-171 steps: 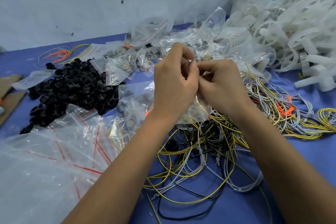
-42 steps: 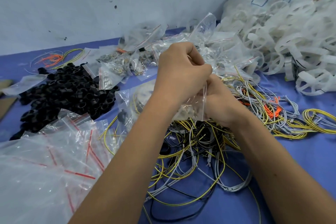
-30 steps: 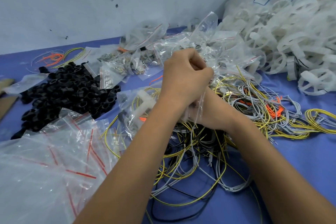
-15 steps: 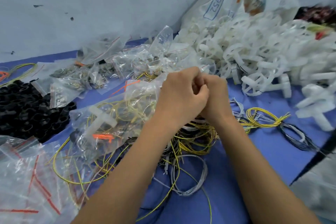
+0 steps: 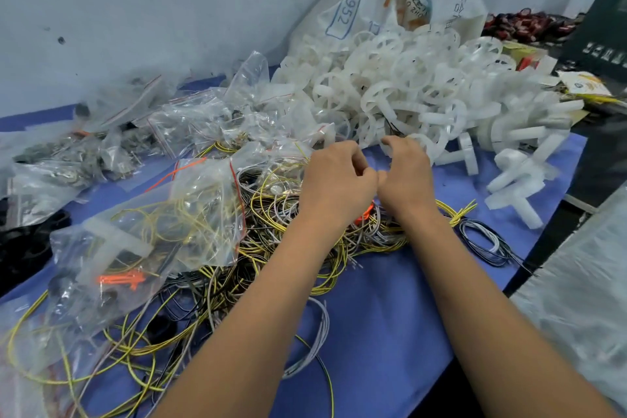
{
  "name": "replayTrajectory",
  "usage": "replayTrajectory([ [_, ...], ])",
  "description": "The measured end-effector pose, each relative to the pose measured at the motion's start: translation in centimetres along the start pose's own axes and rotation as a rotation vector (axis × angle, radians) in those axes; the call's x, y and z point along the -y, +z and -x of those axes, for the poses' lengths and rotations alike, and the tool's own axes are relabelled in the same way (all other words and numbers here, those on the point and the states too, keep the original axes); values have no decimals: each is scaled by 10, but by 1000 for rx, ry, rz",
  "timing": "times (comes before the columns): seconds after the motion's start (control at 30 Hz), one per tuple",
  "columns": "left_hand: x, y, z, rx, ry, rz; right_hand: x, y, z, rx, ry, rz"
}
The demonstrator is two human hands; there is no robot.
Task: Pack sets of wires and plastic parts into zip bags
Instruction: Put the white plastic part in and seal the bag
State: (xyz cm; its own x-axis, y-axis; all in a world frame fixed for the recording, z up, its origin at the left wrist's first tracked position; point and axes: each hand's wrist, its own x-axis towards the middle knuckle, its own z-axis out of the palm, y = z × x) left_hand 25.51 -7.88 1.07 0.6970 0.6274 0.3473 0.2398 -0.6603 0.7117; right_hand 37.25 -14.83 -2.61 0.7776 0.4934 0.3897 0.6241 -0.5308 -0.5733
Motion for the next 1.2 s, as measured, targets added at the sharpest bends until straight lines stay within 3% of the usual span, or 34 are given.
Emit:
replayTrajectory([
  [0.2,-12,-41,3,-107,81,-68,25,-8,4,-262,-125,-54],
  [0.33,-13,-82,11,-301,102,-216,71,-9,10,-297,-150,-382],
  [0.4,-2,-103,18,-416,71,-397,97,-6,14,-258,-117,-630],
  [0.5,25,-133,29,-387,-112,-622,129,6,21,-138,-48,-846],
  [0.67,64,-172,38,-279,-345,-360,162,38,46,226,166,-1434],
  [0.8,72,-168,42,-217,-383,-258,160,52,59,213,301,-1670],
  [1.03,69,-148,37,-240,-312,-421,148,58,57,77,382,-1607],
  [1.2,72,-164,37,-345,-324,-247,144,62,58,237,278,-1609],
])
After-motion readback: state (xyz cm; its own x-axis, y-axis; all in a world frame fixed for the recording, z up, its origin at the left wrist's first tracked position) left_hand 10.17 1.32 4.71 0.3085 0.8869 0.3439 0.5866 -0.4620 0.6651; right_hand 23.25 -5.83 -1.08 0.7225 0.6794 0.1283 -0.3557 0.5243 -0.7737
